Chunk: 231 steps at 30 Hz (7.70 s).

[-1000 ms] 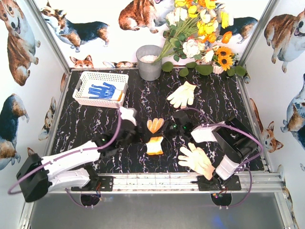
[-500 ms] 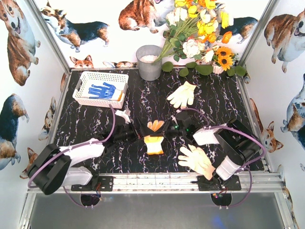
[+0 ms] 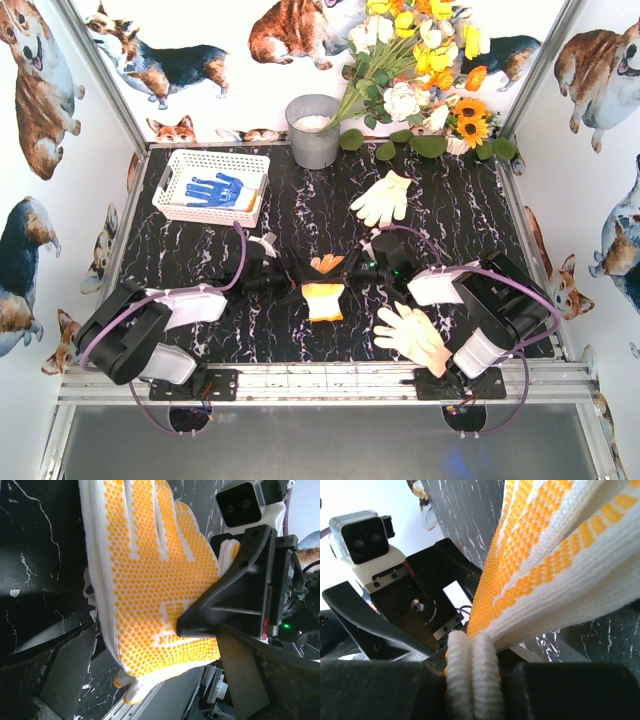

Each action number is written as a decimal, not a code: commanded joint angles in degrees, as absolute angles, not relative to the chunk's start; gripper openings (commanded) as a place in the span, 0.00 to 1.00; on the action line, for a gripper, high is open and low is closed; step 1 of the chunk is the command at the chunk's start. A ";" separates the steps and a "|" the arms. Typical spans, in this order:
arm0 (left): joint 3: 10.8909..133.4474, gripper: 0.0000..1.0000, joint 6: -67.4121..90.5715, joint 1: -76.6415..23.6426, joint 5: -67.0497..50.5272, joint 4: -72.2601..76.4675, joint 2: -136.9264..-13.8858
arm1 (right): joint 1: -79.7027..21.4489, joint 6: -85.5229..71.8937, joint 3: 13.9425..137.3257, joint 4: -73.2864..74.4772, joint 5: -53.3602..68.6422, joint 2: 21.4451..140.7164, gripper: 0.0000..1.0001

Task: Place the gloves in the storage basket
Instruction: Pick up the glove from the center of the board, then place the glove in the bin.

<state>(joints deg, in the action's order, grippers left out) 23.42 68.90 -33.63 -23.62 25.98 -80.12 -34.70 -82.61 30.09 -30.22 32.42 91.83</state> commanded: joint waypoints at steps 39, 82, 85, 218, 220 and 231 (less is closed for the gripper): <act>23.03 1.00 88.88 -35.68 -34.13 43.85 -82.03 | -33.58 -73.64 34.99 -20.68 42.76 77.32 0.00; 23.52 0.56 94.63 -35.60 -22.50 49.44 -73.98 | -33.66 -72.09 36.12 -23.94 50.54 72.45 0.00; 23.22 0.46 95.08 -35.59 -22.09 49.09 -73.49 | -33.66 -71.93 36.12 -23.91 50.49 72.25 0.00; 50.38 0.00 43.59 -3.59 14.07 68.98 -111.36 | -28.21 -53.09 36.15 1.14 24.35 64.48 0.71; 50.36 0.00 43.09 -3.22 13.87 69.08 -111.62 | -28.21 -53.09 36.21 1.14 24.40 64.43 0.71; 52.57 0.00 39.57 -1.73 12.49 68.63 -116.10 | -28.21 -53.09 36.21 2.17 23.78 62.33 0.71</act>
<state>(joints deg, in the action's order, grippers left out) 50.72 42.46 -3.01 12.84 66.65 -114.34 -28.38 -53.06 34.39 3.27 24.91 65.56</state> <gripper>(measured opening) 0.051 0.710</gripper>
